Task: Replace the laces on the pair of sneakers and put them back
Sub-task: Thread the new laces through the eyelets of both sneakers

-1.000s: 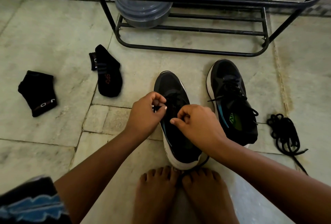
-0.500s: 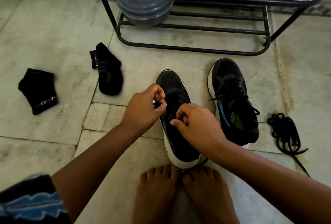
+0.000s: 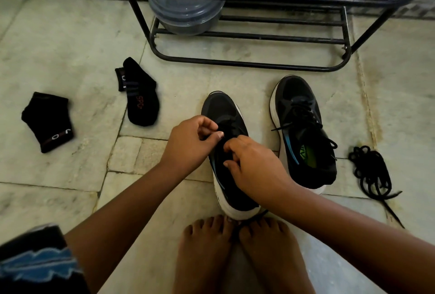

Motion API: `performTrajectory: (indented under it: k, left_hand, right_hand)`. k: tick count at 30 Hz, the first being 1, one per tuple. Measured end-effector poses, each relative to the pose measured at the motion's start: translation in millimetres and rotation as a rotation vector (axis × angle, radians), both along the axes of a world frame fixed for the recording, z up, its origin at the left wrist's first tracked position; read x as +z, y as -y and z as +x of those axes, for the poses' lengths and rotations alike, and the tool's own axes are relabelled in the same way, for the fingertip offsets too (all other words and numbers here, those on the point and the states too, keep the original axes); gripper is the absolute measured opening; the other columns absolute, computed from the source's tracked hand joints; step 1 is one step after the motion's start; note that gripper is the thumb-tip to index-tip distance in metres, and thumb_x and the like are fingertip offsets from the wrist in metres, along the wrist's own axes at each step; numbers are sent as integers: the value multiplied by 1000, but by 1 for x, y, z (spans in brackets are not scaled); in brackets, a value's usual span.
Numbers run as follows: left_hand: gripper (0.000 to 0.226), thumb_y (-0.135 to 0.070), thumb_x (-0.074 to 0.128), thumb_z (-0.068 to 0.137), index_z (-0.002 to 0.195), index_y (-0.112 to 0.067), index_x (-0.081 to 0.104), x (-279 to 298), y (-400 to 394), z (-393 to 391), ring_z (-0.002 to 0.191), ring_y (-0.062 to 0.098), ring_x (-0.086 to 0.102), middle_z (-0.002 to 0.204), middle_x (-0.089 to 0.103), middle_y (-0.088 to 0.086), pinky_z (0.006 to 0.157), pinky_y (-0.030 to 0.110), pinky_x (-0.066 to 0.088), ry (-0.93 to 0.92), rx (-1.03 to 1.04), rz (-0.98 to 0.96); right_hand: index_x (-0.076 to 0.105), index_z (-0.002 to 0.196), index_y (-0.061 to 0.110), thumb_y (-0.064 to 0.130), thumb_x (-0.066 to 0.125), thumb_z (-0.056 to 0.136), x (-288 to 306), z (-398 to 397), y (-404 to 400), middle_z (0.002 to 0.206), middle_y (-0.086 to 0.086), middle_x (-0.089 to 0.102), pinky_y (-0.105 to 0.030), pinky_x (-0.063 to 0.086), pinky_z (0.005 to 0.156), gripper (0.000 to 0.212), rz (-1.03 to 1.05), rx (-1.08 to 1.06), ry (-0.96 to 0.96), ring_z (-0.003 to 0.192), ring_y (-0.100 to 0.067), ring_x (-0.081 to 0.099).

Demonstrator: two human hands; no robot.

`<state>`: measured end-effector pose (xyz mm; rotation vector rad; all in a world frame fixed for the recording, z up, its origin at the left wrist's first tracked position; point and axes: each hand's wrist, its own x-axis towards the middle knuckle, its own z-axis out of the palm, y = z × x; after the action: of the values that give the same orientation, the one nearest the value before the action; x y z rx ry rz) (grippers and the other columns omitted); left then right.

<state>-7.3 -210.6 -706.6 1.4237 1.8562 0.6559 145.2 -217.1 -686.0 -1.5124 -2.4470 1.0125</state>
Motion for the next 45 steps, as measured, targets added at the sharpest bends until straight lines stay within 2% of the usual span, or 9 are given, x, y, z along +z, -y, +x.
performTrajectory:
  k: [5, 9, 12, 15, 18, 26, 36, 41, 45]
  left_hand:
    - [30, -42, 70, 81, 103, -26, 57, 11, -1, 6, 79, -1, 62, 82, 67, -10, 65, 10, 43, 47, 53, -72]
    - [40, -37, 76, 76, 106, -23, 54, 14, -1, 6, 79, -1, 64, 79, 69, -11, 72, 15, 49, 80, 59, -115]
    - [37, -29, 77, 76, 104, -21, 55, 15, -3, 5, 77, -1, 63, 75, 68, -10, 71, 15, 48, 26, 47, -142]
    - [25, -25, 75, 78, 99, -17, 63, 13, -4, 6, 73, -3, 63, 72, 68, -9, 67, 12, 47, -9, 29, -125]
    - [22, -19, 72, 80, 100, -15, 65, 10, -2, 5, 74, 2, 66, 76, 72, -5, 72, 21, 53, 10, 32, -111]
    - [23, -15, 68, 82, 103, -20, 60, -2, 5, 3, 79, 11, 70, 82, 74, -3, 81, 41, 57, 165, 114, -120]
    - [23, -16, 71, 82, 103, -17, 62, -5, 12, 0, 82, 1, 68, 89, 72, -6, 71, 12, 52, 283, 138, -89]
    - [41, -35, 74, 78, 114, -26, 56, -15, 14, -7, 101, 6, 56, 116, 56, -11, 78, 21, 48, 172, 178, -71]
    - [51, -34, 72, 80, 125, -20, 53, -20, 14, -4, 112, 9, 51, 125, 54, -8, 88, 26, 46, 245, 193, -119]
  right_hand:
    - [44, 134, 26, 21, 51, 93, -3, 4, 2, 116, 1, 44, -22, 39, 74, 41, 142, 109, 89, 102, -16, 44]
    - [57, 123, 29, 16, 70, 74, -8, 18, -9, 98, -4, 47, -30, 34, 68, 52, 304, 227, 195, 90, -23, 45]
    - [48, 132, 35, 20, 62, 83, -5, 18, -10, 107, -2, 42, -31, 29, 78, 52, 271, 297, 215, 100, -21, 40]
    - [52, 127, 37, 27, 53, 92, -2, 18, -16, 115, 3, 42, -32, 34, 94, 37, 124, 166, 100, 110, -16, 37]
    - [65, 112, 32, 27, 56, 91, 0, 14, -30, 109, 3, 49, -38, 42, 93, 23, 70, -36, -27, 108, -16, 43]
    - [62, 119, 29, 38, 50, 93, -12, -2, -41, 117, 0, 46, -36, 37, 91, 30, 119, 58, 184, 112, -20, 42]
    - [52, 89, 26, 29, 48, 92, -16, -10, -31, 102, 5, 33, -29, 30, 82, 6, 107, -57, 63, 100, -14, 32]
    - [52, 79, 19, 21, 51, 90, 14, 3, -16, 97, 4, 45, -19, 36, 78, 11, 28, -191, -171, 90, -11, 40]
    - [50, 74, 13, 10, 45, 95, 68, 11, -26, 75, -2, 58, -27, 55, 71, 22, -352, -555, -714, 74, -13, 63]
